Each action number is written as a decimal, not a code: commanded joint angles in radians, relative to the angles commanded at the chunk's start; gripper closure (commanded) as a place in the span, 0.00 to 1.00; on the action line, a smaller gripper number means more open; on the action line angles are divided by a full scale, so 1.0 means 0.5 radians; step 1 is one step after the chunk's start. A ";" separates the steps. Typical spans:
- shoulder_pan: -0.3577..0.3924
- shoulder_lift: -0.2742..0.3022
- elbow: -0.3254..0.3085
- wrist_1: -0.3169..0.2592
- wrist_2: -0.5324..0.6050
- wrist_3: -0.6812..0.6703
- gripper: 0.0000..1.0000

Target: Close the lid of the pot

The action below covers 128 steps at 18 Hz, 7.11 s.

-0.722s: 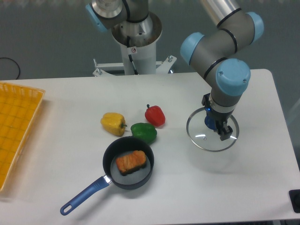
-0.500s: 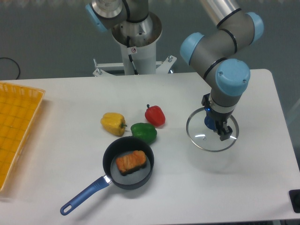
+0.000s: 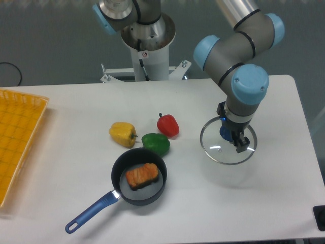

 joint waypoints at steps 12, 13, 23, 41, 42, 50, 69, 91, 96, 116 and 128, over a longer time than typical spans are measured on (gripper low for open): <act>-0.344 0.003 0.000 -0.052 -0.003 -0.482 0.41; -0.368 0.003 0.000 -0.061 -0.006 -0.515 0.41; -0.552 -0.009 0.006 -0.132 -0.113 -0.758 0.41; -0.700 -0.169 0.184 -0.120 -0.190 -0.973 0.41; -0.703 -0.172 0.187 -0.117 -0.193 -0.982 0.41; -0.743 -0.202 0.227 -0.111 -0.196 -1.022 0.41; -0.777 -0.276 0.276 -0.107 -0.169 -1.093 0.41; -0.777 -0.301 0.298 -0.126 -0.147 -1.093 0.41; -0.777 -0.304 0.295 -0.123 -0.147 -1.093 0.41; -0.780 -0.307 0.276 -0.114 -0.150 -1.093 0.35; -0.789 -0.279 0.264 -0.101 -0.150 -1.071 0.00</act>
